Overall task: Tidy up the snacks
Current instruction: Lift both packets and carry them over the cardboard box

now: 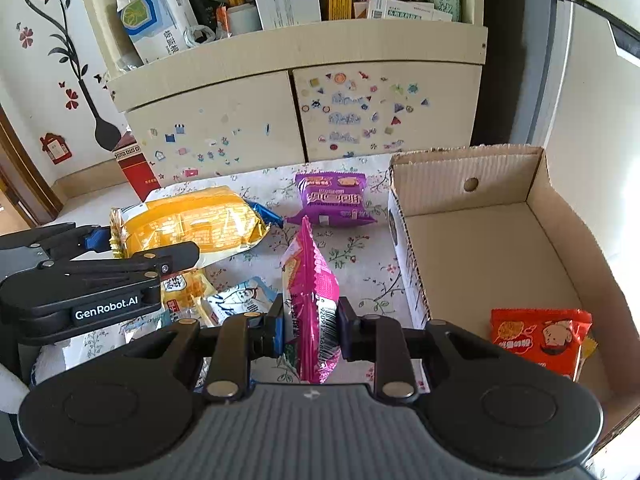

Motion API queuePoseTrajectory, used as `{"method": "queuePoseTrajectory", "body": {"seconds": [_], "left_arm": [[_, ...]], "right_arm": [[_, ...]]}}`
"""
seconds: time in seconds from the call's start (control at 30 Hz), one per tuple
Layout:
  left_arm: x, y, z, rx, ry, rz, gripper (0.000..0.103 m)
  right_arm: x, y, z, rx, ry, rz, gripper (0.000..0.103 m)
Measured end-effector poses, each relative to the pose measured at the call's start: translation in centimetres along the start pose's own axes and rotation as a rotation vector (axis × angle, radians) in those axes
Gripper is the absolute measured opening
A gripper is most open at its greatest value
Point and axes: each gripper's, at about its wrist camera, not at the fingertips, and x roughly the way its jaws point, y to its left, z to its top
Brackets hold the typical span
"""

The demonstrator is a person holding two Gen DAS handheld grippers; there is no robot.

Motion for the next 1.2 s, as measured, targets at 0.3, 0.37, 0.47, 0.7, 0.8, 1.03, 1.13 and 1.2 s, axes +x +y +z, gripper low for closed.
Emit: {"method": "queuePoseTrajectory", "body": {"seconds": [0.3,0.37,0.47,0.7,0.8,1.03,1.13,1.2], "left_arm": [[-0.6,-1.0,1.3,0.017,-0.056,0.027,0.056],[-0.6,-1.3,1.5,0.025,-0.065,0.031,0.056],[-0.5,-1.8,1.9,0.028,-0.076,0.025,0.056],[-0.1,-3.8,2.5,0.044,-0.092,-0.002,0.056],[0.2,-4.7,2.8,0.050,-0.095,-0.025,0.056],[0.9,-7.0,3.5,0.055,-0.102,-0.078,0.056],[1.3,-7.9,3.5,0.061,-0.094,-0.104,0.056],[1.5,-8.5,3.6,0.052,-0.089,-0.129,0.056]], "right_arm": [[-0.9,-0.1,0.7,-0.029,-0.038,-0.030,0.030],[-1.1,-0.2,0.8,-0.033,-0.043,-0.034,0.030],[-1.5,-0.6,0.9,-0.039,-0.054,-0.047,0.030],[-2.6,-2.4,1.0,-0.019,-0.082,-0.090,0.030],[-3.3,-3.1,1.2,-0.008,-0.097,-0.106,0.030],[-5.0,-5.5,1.3,0.035,-0.125,-0.147,0.030],[-5.5,-7.1,1.2,0.076,-0.130,-0.164,0.030],[-6.0,-8.2,1.2,0.104,-0.139,-0.173,0.030]]}}
